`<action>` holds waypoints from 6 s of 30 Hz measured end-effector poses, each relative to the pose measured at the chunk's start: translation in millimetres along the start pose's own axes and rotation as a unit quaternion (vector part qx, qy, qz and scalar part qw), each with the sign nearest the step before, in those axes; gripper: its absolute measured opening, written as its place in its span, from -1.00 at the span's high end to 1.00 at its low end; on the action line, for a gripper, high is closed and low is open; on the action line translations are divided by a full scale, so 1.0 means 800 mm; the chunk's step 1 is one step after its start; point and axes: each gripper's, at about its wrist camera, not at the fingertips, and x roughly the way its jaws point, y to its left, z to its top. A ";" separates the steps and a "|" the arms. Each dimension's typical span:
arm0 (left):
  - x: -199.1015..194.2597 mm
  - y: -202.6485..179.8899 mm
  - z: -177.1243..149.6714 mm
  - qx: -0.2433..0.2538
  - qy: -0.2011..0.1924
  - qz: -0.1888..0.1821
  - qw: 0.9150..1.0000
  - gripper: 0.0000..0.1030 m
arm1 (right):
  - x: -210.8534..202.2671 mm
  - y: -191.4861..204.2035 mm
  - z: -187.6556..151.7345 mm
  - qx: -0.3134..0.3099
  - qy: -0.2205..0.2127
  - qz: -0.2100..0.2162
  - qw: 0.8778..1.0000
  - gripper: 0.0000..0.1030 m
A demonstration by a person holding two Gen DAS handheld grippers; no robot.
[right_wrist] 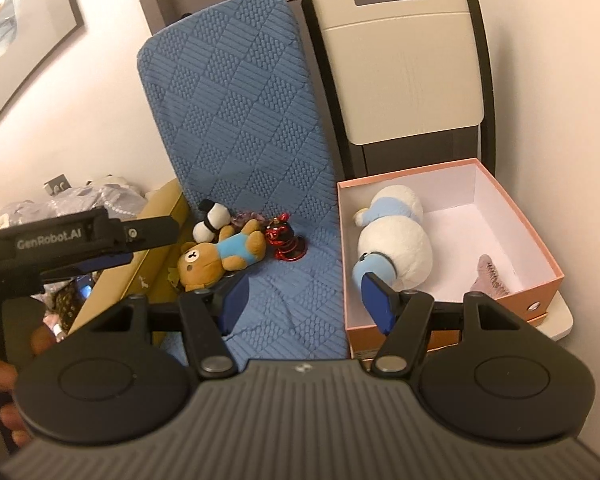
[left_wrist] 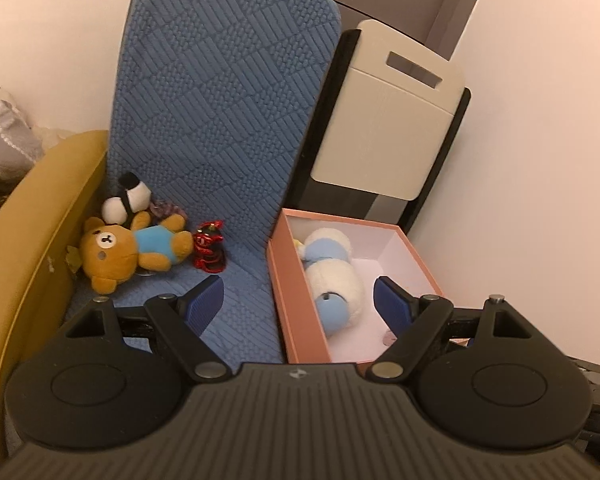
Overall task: Organize objects
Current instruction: 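Move both tools back toward the panda plush and red figurine, then grasp the panda plush with the left tool while the right tool grasps the red figurine, then lift the panda plush and red figurine and carry them toward the pink box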
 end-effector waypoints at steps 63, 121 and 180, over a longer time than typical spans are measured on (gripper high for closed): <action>0.510 0.258 0.096 0.228 0.143 0.275 0.923 -0.26 | 0.519 0.043 0.047 -0.046 0.072 0.030 0.996 -0.14; 0.296 0.202 0.029 -0.064 0.126 0.150 0.978 0.13 | 0.422 0.007 0.006 -0.040 0.125 0.090 0.987 -0.10; 0.346 0.253 -0.040 -0.162 0.149 0.121 0.968 -0.05 | 0.408 0.011 -0.045 -0.096 0.176 0.044 0.979 -0.19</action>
